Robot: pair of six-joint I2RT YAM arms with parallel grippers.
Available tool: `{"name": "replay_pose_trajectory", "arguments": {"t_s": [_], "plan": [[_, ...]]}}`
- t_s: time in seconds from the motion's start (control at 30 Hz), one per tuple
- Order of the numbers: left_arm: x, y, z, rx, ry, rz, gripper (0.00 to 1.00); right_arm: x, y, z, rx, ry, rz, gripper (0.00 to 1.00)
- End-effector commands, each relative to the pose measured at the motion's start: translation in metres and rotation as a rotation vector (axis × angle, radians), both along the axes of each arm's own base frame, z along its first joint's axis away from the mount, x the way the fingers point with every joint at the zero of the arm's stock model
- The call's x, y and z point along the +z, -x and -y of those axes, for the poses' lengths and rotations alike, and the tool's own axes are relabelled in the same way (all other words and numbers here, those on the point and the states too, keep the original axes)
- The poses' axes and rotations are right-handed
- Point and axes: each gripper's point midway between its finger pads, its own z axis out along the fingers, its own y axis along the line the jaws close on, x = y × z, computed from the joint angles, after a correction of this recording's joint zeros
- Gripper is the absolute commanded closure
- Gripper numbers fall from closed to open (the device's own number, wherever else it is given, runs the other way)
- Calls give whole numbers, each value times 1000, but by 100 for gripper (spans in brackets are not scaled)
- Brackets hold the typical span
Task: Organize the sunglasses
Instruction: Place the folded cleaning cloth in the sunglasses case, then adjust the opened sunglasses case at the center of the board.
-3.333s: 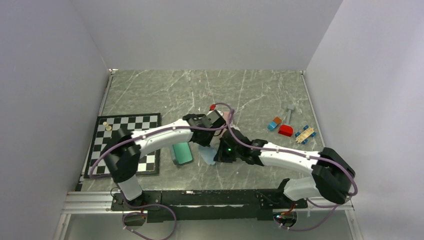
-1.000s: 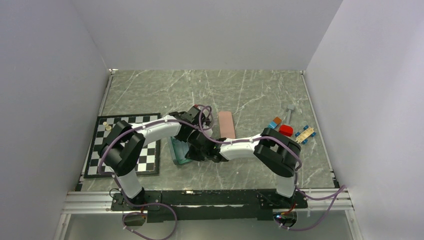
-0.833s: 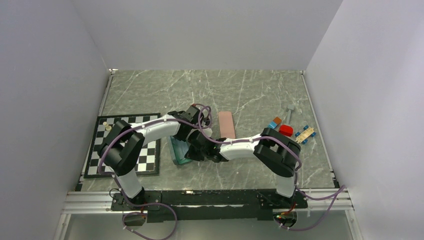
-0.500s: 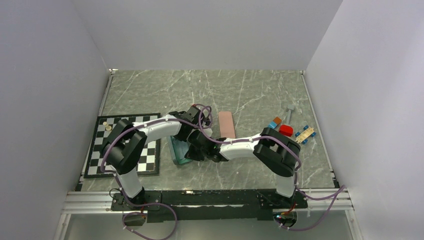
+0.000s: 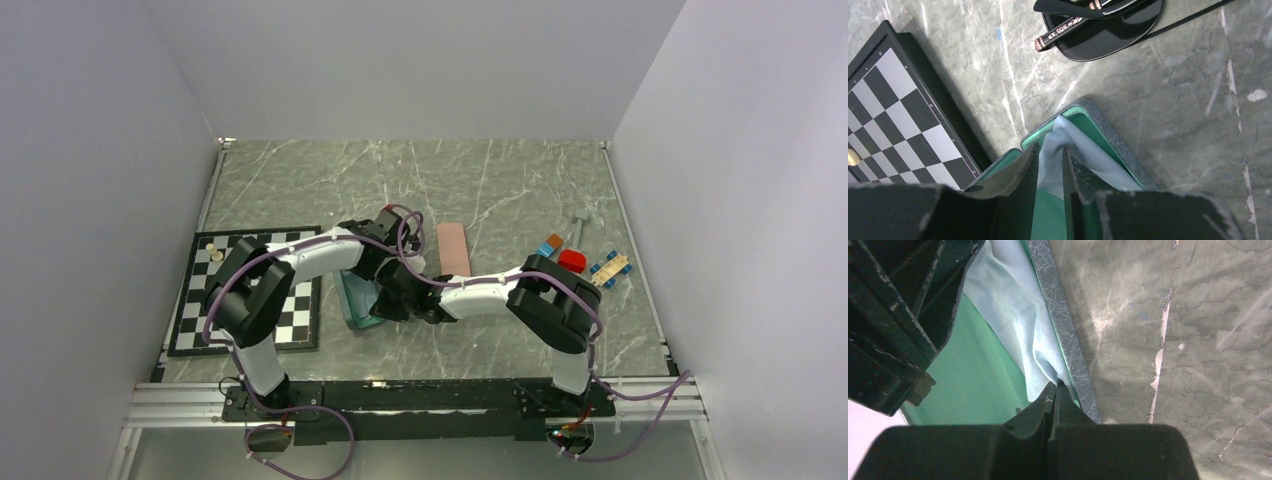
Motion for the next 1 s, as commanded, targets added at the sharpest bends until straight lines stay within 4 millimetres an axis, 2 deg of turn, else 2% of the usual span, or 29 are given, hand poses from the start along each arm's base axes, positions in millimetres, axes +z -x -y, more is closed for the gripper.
{"name": "replay_pose_trajectory", "arguments": {"t_s": [0.0,0.07,0.1,0.2,0.37,0.47,0.63,0.7,0.77,0.87,0.97], "plan": [[21,-20,5,64,24,95,69,9,3,-8,37,-28,31,99],[24,-19,2,85,9,99,60,9,4,-6,34,-29,29,98],[26,-19,2,88,10,97,60,9,4,-6,31,-31,30,96],[32,-20,7,79,44,106,60,13,4,-7,35,-37,36,83],[53,-19,15,71,120,132,59,24,1,-8,37,-55,66,78],[69,-19,19,72,164,154,51,38,-3,-7,39,-57,105,72],[93,-15,24,70,244,188,33,51,-8,4,8,-41,146,55],[100,-11,25,76,280,194,22,56,-10,9,-9,-35,158,49],[105,-6,26,88,320,196,13,61,-11,14,-13,-19,174,47],[114,1,25,120,383,217,12,69,-15,26,-35,0,219,47],[123,15,25,147,463,216,16,85,-19,42,-54,14,286,38]]}}
